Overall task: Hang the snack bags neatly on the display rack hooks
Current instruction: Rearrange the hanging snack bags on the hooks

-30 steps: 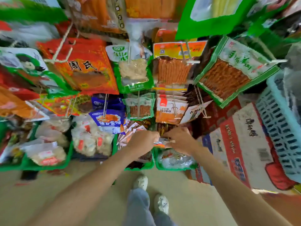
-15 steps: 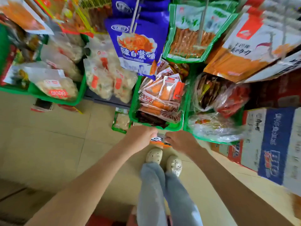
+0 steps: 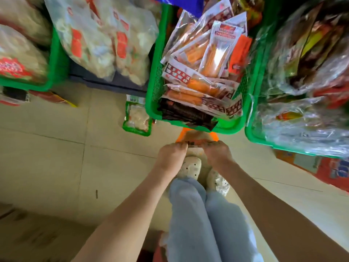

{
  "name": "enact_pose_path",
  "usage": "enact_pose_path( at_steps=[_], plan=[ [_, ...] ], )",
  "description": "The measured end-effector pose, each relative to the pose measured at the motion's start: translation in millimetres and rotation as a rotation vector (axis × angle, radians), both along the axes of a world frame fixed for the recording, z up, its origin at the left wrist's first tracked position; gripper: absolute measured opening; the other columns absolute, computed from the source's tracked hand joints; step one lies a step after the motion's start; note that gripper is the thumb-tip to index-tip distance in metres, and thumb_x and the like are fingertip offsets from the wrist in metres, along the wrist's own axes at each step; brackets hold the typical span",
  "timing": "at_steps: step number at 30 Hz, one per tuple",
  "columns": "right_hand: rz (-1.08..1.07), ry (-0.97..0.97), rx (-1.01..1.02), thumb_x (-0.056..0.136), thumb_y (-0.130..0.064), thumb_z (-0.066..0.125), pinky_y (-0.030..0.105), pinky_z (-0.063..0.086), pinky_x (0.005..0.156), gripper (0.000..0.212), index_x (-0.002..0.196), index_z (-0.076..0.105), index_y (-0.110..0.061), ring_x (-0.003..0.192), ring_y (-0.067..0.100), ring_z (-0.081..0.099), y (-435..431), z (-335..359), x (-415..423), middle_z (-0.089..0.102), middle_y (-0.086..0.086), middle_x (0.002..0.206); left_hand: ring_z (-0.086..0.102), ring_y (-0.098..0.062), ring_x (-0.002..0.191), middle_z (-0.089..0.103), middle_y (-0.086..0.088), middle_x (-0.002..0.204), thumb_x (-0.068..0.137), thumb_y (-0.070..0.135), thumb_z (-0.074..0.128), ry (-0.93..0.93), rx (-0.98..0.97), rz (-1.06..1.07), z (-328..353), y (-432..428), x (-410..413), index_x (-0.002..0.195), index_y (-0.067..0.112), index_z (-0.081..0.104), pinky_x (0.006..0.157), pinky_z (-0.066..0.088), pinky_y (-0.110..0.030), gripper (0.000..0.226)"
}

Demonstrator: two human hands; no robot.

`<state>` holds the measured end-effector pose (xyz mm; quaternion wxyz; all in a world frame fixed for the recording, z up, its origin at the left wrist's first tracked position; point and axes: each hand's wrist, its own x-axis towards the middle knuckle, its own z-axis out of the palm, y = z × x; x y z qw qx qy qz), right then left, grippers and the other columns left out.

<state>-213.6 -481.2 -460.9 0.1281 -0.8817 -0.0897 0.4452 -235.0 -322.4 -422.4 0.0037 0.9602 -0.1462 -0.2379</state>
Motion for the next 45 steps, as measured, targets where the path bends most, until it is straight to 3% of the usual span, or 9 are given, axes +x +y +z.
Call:
enact_pose_path(
  at_steps=[2,6,12,16,22,28,36,41,45],
  plan=[
    [-0.052,0.037,-0.021,0.037,-0.016,0.08,0.015,0.046,0.048,0.035,0.072,0.072,-0.016,0.051,0.014,0.062,0,-5,-8,0.067,0.002,0.059,0.052,-0.014,0.037,0.055,0.003,0.048,0.04,0.011,0.085,-0.003,-0.072,0.02,-9,-4,-6,0.064,0.018,0.065,0.036,0.035,-0.017,0.032],
    [0.054,-0.198,-0.129,0.087,-0.009,0.047,0.034,0.039,0.093,0.046,0.132,0.045,-0.011,0.115,0.028,0.05,-20,32,-9,0.056,0.01,0.124,0.066,-0.022,0.071,0.068,-0.005,0.083,0.059,0.013,0.08,-0.023,-0.236,0.106,17,-16,-8,0.099,0.008,0.066,0.059,0.054,-0.028,0.043],
    [-0.427,-0.387,0.054,0.094,-0.017,0.048,0.037,0.045,0.088,0.033,0.127,0.053,-0.015,0.108,0.031,0.055,-64,178,11,0.06,0.013,0.118,0.064,-0.025,0.094,0.064,-0.008,0.109,0.07,0.023,0.074,-0.081,-0.406,0.176,146,-71,48,0.117,0.005,0.057,0.078,0.052,-0.033,0.054],
    [-0.663,-0.853,0.117,0.09,-0.011,0.051,0.036,0.05,0.067,0.026,0.115,0.059,-0.009,0.089,0.035,0.061,-120,321,63,0.064,0.016,0.096,0.059,-0.027,0.103,0.059,-0.009,0.117,0.077,0.031,0.068,-0.186,-0.491,0.117,271,-129,111,0.127,0.006,0.049,0.086,0.051,-0.036,0.059],
    [-0.968,-1.29,0.193,0.085,0.002,0.054,0.03,0.031,0.092,0.047,0.13,0.041,0.002,0.113,0.032,0.041,-204,515,136,0.051,0.022,0.12,0.058,-0.027,0.105,0.058,-0.008,0.119,0.086,0.036,0.052,-0.449,-0.678,0.009,454,-215,169,0.129,0.009,0.045,0.086,0.048,-0.034,0.052],
    [-1.092,-1.054,0.198,0.086,0.004,0.047,0.037,0.025,0.104,0.05,0.134,0.033,0.005,0.128,0.037,0.032,-248,562,166,0.039,0.026,0.133,0.042,-0.027,0.127,0.041,-0.01,0.142,0.088,0.026,0.057,-0.44,-0.659,-0.037,531,-270,191,0.143,0.008,0.031,0.103,0.034,-0.033,0.063],
    [-1.057,-1.65,0.208,0.084,0.006,0.046,0.02,0.03,0.095,0.037,0.119,0.04,0.012,0.11,0.029,0.037,-276,622,174,0.044,0.028,0.116,0.048,-0.028,0.122,0.048,-0.012,0.136,0.085,0.015,0.063,-0.583,-0.614,-0.13,572,-305,205,0.137,0.003,0.039,0.101,0.04,-0.037,0.058],
    [-1.2,-1.607,0.476,0.087,0.003,0.043,0.041,0.045,0.086,0.03,0.116,0.037,0.006,0.098,0.026,0.051,-274,649,175,0.046,0.013,0.109,0.053,-0.029,0.117,0.051,-0.014,0.132,0.08,0.014,0.068,-0.687,-0.617,-0.134,611,-316,210,0.133,0.001,0.044,0.096,0.045,-0.036,0.06],
    [-1.31,-1.625,0.607,0.088,0.005,0.042,0.022,0.038,0.064,0.043,0.128,0.026,0.001,0.062,0.003,0.048,-280,669,168,0.047,0.001,0.114,0.058,-0.03,0.11,0.056,-0.016,0.126,0.078,0.012,0.07,-0.763,-0.589,-0.159,633,-313,214,0.128,-0.001,0.05,0.09,0.05,-0.036,0.056]
  ],
)
